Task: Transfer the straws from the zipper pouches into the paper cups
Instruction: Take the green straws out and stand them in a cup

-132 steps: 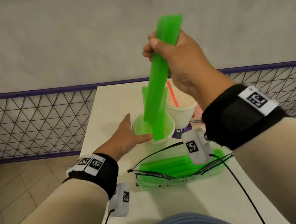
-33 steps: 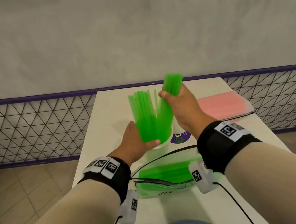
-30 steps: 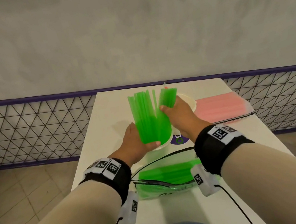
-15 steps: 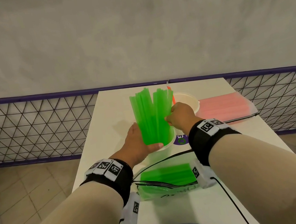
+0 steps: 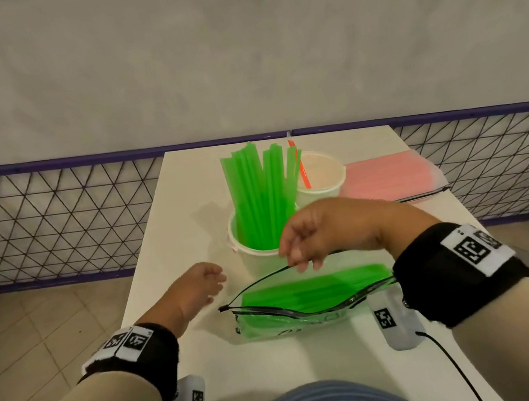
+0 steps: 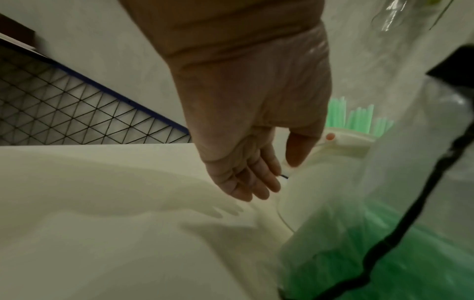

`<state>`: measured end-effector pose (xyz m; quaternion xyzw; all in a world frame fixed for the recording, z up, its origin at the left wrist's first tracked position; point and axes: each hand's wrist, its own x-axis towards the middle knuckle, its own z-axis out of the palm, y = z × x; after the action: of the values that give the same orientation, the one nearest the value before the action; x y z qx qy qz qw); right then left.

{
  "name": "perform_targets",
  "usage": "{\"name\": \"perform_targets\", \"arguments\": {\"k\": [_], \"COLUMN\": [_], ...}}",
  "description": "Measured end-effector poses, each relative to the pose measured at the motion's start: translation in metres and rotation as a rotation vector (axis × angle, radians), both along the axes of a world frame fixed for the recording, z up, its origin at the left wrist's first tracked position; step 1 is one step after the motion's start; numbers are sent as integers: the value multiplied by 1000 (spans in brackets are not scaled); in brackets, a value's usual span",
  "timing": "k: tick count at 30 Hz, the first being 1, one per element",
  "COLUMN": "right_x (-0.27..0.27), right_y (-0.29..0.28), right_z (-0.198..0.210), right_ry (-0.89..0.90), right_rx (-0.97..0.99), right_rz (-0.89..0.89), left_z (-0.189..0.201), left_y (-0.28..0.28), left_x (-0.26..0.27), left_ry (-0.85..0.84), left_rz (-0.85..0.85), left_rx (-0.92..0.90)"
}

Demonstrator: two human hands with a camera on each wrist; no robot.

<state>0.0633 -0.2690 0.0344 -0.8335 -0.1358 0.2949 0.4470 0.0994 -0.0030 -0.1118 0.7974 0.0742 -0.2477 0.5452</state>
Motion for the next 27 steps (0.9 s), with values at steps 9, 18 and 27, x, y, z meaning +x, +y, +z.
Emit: {"name": "perform_targets", "arguments": {"k": [9, 18, 27], "right_x": [-9, -26, -34], "right_y": [37, 50, 48], "right_z": [-81, -123, -111], "right_ry": [-424, -631, -641], "right_rx": [-617, -724, -699], "right_rz": [237, 326, 272], "left_z": [2, -23, -14], "left_y": [-9, -27, -24], "left_x": [-29, -40, -47], "left_ry": [111, -122, -188], "left_rz": [-544, -462, -455], "left_rx": [351, 203, 165]}}
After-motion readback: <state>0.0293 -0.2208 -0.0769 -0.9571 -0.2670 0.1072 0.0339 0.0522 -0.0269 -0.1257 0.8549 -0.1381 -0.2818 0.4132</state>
